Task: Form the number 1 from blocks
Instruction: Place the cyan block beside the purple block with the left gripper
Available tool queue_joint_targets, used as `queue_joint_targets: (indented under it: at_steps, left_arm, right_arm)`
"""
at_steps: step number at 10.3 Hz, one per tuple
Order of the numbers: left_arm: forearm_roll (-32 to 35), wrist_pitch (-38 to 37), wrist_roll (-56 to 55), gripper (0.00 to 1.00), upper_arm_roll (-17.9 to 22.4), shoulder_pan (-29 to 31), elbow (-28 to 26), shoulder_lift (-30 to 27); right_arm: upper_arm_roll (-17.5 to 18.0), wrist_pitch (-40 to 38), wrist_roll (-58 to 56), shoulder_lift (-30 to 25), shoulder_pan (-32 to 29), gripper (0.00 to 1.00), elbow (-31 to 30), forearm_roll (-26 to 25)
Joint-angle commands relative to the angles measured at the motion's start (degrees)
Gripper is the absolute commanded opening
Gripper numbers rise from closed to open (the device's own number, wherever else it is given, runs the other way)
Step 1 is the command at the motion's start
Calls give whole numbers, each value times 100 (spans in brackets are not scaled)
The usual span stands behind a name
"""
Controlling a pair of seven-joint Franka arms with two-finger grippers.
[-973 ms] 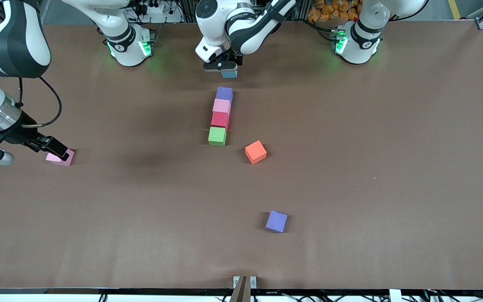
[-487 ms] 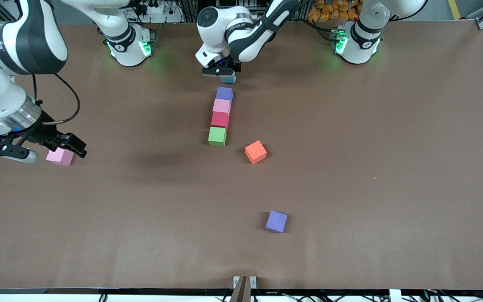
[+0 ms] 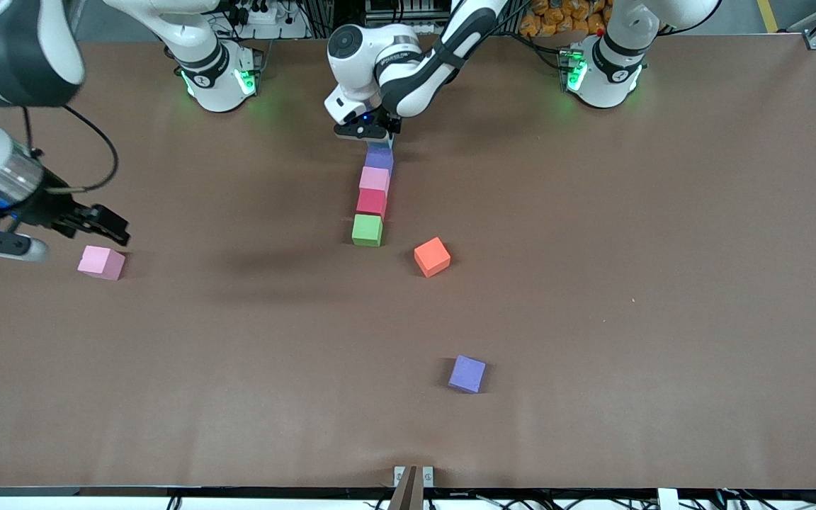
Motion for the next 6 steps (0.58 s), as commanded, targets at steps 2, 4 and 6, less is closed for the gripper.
queue_joint_targets:
  at_steps: [2,4,6]
  left_arm:
    - [139,-28,137,0,-9,52,191,129]
    - [147,-63,147,0,-9,61,174,112]
    - [147,-90,190,0,-9,140,165,85]
  right_arm:
    - [-87,-544,-594,-244,-85,100,204,127]
    - [-149,-659,-630,-306,-76,100,230,127]
    - [-158,-677,-622,-297,-50,100,239,127]
